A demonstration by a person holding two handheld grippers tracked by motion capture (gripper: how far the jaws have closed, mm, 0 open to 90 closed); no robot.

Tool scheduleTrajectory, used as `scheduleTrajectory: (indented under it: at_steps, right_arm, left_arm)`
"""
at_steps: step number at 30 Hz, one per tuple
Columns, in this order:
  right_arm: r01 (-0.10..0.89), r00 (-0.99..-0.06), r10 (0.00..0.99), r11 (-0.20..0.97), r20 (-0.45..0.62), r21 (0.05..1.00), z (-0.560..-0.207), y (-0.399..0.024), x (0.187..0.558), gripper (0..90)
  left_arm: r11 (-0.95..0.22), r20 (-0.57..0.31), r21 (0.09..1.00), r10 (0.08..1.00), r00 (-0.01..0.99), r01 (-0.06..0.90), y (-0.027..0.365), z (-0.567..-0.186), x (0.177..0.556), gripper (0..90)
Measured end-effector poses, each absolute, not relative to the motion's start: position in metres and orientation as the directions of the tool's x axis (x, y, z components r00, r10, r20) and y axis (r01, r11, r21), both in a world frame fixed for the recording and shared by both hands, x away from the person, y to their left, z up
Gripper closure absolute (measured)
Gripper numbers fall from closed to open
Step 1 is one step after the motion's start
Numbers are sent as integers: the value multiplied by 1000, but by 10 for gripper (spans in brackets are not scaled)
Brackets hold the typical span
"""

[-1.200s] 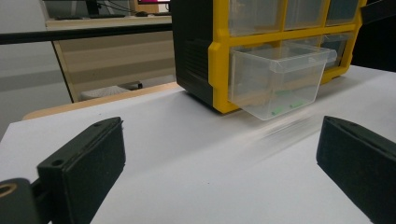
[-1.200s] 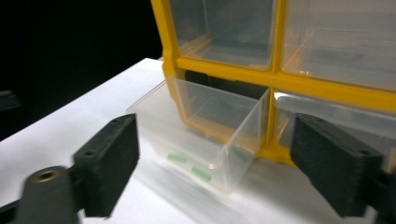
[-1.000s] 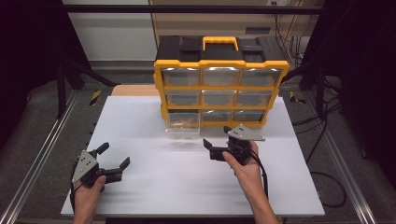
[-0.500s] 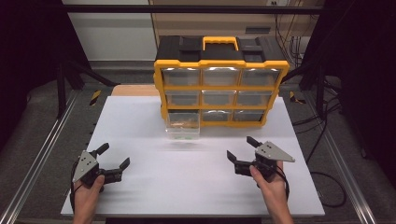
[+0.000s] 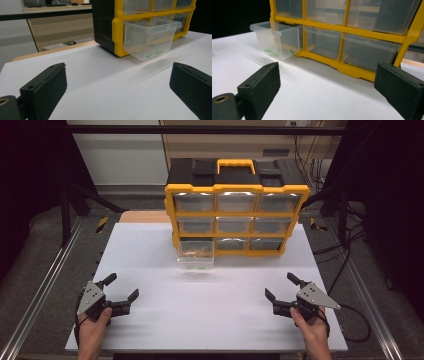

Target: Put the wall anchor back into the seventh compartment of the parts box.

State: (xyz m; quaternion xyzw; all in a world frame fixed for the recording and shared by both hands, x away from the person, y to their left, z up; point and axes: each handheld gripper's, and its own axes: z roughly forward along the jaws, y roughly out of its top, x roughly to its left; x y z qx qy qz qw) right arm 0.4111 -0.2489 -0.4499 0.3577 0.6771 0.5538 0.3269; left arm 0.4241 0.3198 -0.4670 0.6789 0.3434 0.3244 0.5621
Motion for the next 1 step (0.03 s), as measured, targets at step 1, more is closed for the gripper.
scheduleTrajectory:
  at_steps: [1]
  right_arm:
    - [118,-534,844,137,-54,983,-450,-248,411,71]
  left_arm:
    - [-133,56,986,830,555,100,320,-467,424,12]
